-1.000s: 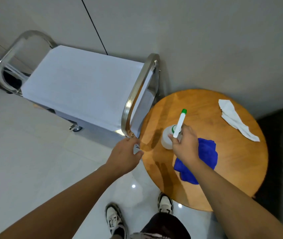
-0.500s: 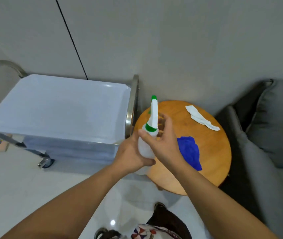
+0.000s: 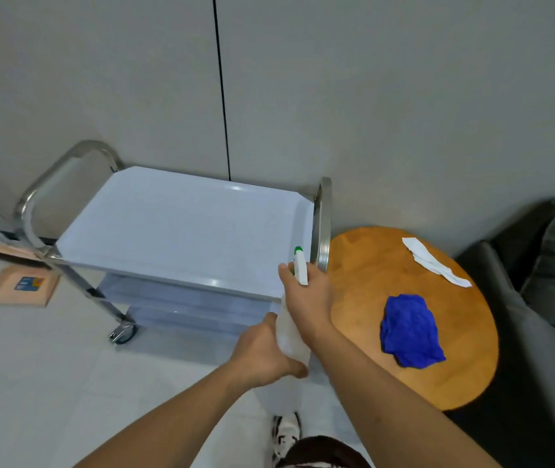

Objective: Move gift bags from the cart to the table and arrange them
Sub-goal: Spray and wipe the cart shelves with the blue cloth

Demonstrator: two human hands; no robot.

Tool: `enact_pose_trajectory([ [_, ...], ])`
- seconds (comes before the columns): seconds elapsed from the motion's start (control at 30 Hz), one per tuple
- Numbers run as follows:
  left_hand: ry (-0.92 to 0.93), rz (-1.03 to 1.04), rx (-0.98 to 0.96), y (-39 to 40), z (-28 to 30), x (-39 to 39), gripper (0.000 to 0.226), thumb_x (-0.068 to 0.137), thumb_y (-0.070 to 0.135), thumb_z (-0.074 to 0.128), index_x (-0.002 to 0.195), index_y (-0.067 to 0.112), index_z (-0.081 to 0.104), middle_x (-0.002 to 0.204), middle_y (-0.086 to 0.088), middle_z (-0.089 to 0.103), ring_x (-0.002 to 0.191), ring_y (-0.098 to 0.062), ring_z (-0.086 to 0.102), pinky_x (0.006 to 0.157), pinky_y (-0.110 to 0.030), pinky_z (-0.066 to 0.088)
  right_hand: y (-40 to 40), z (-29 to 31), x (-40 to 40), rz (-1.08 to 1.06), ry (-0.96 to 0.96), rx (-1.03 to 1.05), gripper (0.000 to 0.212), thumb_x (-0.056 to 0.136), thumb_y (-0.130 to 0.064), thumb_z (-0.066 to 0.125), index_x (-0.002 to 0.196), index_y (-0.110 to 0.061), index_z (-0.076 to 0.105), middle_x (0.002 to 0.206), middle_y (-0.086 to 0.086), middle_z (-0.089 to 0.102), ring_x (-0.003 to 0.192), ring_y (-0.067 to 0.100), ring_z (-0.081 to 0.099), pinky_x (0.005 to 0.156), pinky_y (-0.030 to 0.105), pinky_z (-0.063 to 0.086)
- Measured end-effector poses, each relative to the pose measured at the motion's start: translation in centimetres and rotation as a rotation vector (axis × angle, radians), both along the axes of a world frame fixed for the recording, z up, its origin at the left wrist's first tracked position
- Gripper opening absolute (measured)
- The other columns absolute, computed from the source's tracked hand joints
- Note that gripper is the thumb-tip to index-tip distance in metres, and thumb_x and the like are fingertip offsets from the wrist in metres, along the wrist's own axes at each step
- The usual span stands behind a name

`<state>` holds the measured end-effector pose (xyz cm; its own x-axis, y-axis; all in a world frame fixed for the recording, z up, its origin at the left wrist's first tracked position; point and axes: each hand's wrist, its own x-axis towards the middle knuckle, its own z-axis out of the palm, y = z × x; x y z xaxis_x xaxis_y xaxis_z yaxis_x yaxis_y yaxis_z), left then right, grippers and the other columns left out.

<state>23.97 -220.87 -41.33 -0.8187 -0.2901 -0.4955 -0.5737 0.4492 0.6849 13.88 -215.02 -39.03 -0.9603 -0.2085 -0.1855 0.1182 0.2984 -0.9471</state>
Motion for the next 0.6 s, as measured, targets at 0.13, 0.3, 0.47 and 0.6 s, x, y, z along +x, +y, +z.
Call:
enact_pose_trajectory([
  [0.13,-0.034,0.0,0.042,-2.5,-1.4,-0.8,0.084,0.049,0.05,0.092,0.116,0.031,0.046,0.103,0.011,0.06,0.094,-0.01,0.06,0.08,-0.036,0.058,-3.0,-1.7,-1.4,0.018,0.011,0.118,0.037,0.094,-0.043,0.064,0.072,-0.014,0.062,0.062,-0.003,0.056,0.061,0.014,0.054,0.061,0.033,0.045],
  [0.3,-0.076,-0.003,0.061,-5.1,-3.4,-3.6,0.092,0.044,0.056,0.09,0.122,0.035,0.045,0.106,0.014,0.06,0.096,-0.008,0.06,0.081,-0.036,0.06,-6.3,-3.5,-4.3,-0.004,-0.017,0.191,0.049,0.098,-0.045,0.058,0.066,-0.008,0.057,0.061,0.002,0.055,0.058,0.016,0.051,0.059,0.032,0.042],
  [0.47,-0.102,0.027,0.098,-7.5,-5.2,-6.2,0.09,0.05,0.047,0.094,0.124,0.035,0.044,0.11,0.014,0.059,0.1,-0.008,0.058,0.081,-0.031,0.058,-9.0,-5.3,-7.2,0.064,-0.073,0.217,0.046,0.099,-0.045,0.057,0.074,-0.006,0.058,0.065,0.001,0.055,0.062,0.014,0.052,0.061,0.031,0.041],
  [0.6,-0.136,0.008,0.1,-8.5,-6.5,-7.3,0.092,0.047,0.052,0.091,0.124,0.036,0.044,0.111,0.016,0.058,0.1,-0.007,0.056,0.081,-0.031,0.057,-9.9,-7.0,-8.3,0.035,-0.072,0.27,0.052,0.1,-0.047,0.054,0.071,-0.003,0.059,0.063,0.004,0.057,0.061,0.018,0.055,0.06,0.035,0.045],
])
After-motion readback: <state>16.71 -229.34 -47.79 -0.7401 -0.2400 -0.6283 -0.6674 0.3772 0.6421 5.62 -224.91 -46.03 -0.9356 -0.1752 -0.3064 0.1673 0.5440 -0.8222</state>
